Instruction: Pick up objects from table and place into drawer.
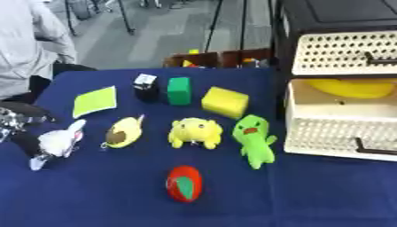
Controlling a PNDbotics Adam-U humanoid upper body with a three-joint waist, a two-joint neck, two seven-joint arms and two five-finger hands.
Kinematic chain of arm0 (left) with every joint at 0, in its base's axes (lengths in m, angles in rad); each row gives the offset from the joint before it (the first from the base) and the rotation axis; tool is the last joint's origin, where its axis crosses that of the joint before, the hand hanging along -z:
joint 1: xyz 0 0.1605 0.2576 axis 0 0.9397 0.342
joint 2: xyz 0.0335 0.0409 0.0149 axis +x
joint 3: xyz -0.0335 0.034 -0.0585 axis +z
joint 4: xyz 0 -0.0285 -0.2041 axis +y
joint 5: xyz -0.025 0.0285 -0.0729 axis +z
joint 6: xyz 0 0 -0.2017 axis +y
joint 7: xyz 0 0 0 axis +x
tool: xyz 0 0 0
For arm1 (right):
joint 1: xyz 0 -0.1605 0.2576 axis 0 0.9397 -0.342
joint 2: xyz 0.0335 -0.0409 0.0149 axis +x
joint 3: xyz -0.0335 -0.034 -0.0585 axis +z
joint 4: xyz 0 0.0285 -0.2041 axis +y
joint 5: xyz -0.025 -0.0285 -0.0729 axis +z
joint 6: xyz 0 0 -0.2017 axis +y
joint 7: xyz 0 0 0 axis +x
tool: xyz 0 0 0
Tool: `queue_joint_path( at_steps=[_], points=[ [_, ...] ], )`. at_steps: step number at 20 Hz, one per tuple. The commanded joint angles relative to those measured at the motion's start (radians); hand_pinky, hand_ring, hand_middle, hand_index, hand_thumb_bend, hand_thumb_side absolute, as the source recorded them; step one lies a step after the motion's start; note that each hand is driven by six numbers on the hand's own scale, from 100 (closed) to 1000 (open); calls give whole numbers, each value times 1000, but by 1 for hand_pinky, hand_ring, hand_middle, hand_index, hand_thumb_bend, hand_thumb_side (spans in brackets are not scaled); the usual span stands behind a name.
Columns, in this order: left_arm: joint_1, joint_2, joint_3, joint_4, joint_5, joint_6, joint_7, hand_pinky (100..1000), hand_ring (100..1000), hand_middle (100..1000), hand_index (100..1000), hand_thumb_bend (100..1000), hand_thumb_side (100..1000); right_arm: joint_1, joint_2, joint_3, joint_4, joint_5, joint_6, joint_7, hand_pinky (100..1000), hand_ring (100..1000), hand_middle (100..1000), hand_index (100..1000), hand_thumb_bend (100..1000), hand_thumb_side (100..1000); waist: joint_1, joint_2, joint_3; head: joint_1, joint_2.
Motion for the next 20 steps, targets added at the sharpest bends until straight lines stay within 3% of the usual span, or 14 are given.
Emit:
queue_joint_path(
  at_steps=[1,11,16,20],
  points=[
    [-28,16,21,30,-48,18,-1,839,901,961,1000,566,512,-9,-9,0,-16,8,-11,-12,472,645,581,818,100,775,-1,-14,-4,11,-18],
    [-39,-12,43,99,-110,40,29,824,887,928,1000,444,501,-1,2,7,-16,9,-17,-12,471,650,574,813,100,774,0,-3,-15,15,-26],
    [-42,-15,48,98,-119,42,49,720,823,877,1000,369,450,6,5,12,-16,13,-15,-12,472,653,574,812,100,775,-2,-1,-12,14,-18],
    [-46,-16,49,85,-70,27,30,709,824,882,1000,375,433,12,7,19,-16,14,-10,-12,471,654,574,812,100,773,-3,-4,-6,12,-11]
  ],
)
